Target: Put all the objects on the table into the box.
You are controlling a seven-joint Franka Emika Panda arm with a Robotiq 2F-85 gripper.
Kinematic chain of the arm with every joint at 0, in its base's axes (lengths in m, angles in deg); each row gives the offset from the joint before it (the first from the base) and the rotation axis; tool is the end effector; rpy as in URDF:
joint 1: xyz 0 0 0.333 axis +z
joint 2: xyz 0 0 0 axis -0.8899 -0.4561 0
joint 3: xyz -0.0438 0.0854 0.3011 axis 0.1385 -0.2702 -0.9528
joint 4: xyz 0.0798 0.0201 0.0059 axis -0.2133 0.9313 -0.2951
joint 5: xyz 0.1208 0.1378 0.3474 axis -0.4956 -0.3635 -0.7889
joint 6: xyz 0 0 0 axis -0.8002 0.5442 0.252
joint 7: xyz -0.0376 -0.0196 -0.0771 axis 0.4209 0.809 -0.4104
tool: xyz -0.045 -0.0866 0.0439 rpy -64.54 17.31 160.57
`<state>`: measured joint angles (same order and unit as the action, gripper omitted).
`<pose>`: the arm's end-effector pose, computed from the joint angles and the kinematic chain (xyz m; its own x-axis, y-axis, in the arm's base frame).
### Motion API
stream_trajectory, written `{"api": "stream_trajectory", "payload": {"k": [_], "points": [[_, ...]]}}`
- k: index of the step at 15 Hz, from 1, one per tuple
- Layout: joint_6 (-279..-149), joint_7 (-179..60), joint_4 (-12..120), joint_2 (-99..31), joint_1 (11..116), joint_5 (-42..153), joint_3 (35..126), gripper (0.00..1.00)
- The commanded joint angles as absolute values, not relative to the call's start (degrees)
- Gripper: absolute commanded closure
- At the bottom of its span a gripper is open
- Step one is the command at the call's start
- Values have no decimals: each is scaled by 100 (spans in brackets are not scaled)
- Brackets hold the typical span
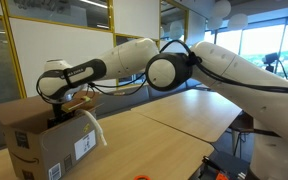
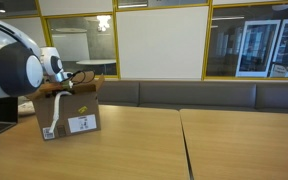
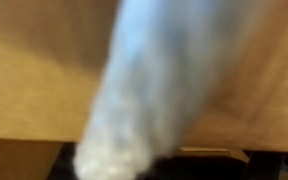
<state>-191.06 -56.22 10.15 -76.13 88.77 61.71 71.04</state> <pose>0.7046 0.3777 0.2943 0.8610 0.5029 0.0757 0.4990 -0.8641 0.0653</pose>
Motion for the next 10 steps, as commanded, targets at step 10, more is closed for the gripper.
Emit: {"api": "stream_trajectory", "payload": {"k": [10], "points": [[-18764,-6394,1923,-6869,8469,6160,7928,0]]}}
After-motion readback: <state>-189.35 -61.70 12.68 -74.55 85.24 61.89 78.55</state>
